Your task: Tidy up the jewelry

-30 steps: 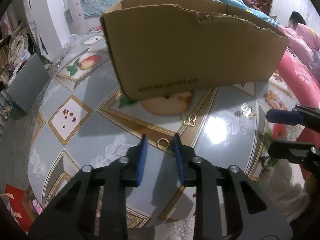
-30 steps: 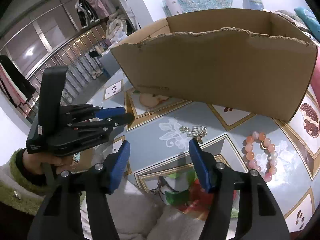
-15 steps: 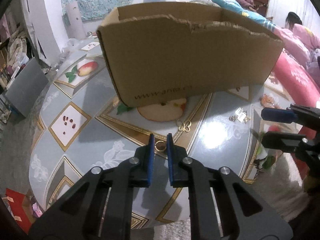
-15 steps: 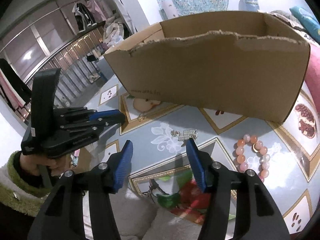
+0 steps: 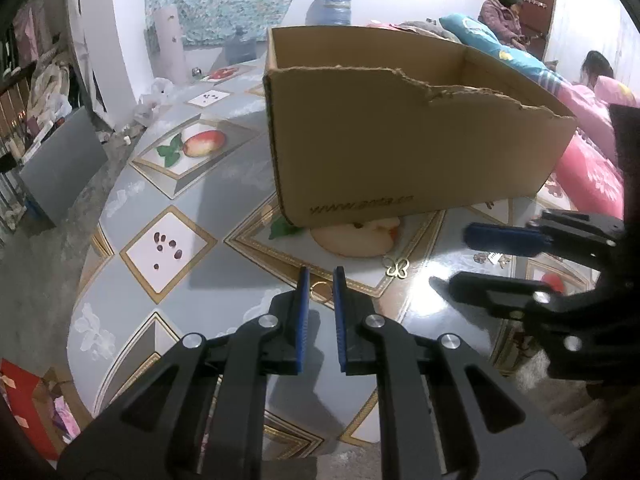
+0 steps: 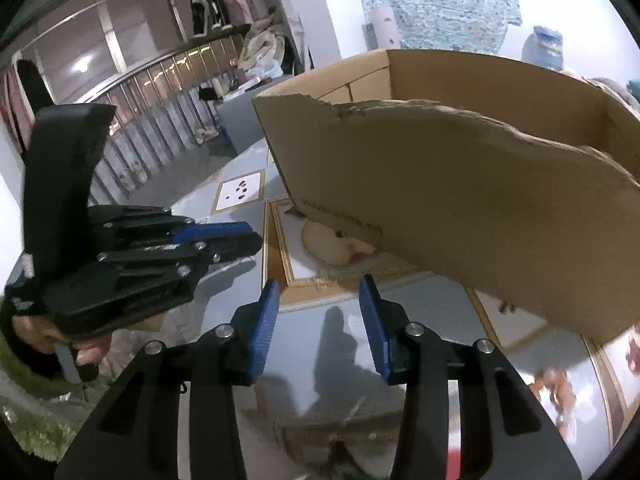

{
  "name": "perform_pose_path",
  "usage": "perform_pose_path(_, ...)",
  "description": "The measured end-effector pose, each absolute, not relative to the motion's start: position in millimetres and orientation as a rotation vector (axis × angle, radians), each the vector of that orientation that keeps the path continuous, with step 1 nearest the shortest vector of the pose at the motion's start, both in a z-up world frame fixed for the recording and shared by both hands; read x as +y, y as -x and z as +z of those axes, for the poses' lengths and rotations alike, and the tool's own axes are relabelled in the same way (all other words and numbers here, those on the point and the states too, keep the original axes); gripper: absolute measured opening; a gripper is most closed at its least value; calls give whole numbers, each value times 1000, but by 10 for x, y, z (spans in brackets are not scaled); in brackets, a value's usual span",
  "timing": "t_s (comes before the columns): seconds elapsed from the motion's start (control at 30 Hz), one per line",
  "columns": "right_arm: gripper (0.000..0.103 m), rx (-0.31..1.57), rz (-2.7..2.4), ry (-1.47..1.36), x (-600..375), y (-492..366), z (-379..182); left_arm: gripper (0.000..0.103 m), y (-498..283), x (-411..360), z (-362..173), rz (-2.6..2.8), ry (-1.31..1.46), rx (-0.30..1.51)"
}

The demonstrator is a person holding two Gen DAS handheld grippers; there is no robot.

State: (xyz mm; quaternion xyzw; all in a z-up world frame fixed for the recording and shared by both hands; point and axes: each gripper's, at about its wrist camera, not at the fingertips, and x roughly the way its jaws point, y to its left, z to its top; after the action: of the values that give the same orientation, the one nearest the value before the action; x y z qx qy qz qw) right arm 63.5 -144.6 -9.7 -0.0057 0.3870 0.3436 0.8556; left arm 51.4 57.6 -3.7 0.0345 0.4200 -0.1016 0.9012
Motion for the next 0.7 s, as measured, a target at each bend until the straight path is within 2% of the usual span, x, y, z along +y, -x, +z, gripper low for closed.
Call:
perform_pose_path(0.23,38,810,706,96,-1187,-716,-161,11,-563,665,-93,-213,-32,865)
perform_pose_path(0.43,26,839,678,146,-1127,-754,-274,11,-575,713,-130,-223,-21,867)
perform_pose_path(0.57,14,835,662,168,-1145,-750,-264,11,-583,725,-134,-227,-15,867)
perform_pose_path(0.67,12,840,669,156,-1157,-760,-266,11,-584,725,-133,-229,-14,866)
perform_pose_path(0.7,6,839,671,155,-1157,-759,-263,11,-583,723,-133,-229,-14,866)
